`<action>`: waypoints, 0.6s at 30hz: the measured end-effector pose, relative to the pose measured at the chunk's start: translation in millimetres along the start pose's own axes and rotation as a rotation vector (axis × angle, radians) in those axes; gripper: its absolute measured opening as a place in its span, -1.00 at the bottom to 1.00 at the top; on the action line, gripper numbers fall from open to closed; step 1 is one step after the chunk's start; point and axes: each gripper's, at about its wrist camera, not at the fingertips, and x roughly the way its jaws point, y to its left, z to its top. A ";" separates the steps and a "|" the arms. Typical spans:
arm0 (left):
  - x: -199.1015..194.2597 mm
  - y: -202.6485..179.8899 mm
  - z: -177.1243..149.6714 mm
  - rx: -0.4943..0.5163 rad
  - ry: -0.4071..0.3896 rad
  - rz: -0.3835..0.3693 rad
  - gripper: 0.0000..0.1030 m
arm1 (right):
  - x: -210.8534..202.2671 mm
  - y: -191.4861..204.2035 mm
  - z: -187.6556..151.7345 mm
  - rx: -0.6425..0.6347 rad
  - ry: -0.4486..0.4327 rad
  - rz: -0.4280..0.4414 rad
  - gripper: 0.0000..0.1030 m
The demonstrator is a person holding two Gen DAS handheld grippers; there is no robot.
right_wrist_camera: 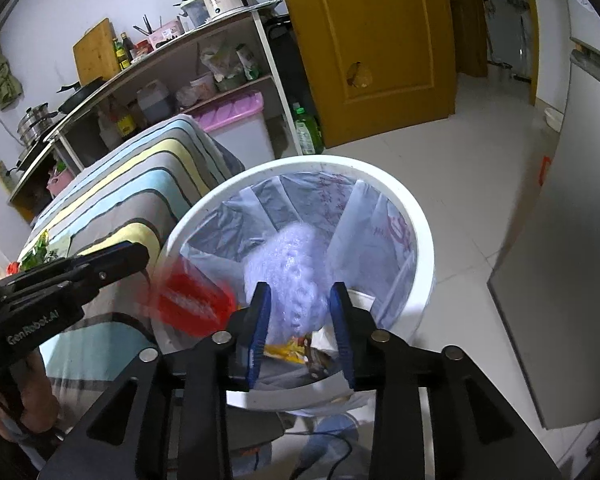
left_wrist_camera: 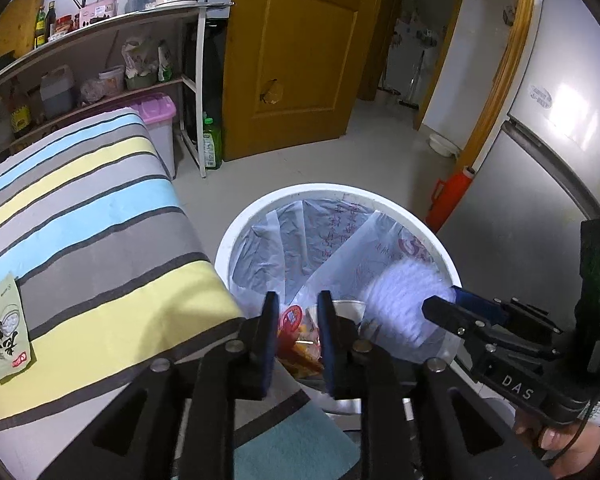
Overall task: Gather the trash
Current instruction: 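Move both grippers back over the table toward the red plastic bag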
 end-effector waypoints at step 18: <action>-60.6 21.2 -15.0 -0.050 -0.137 0.013 -0.52 | -50.0 35.2 -1.9 -0.064 -0.091 0.046 -0.29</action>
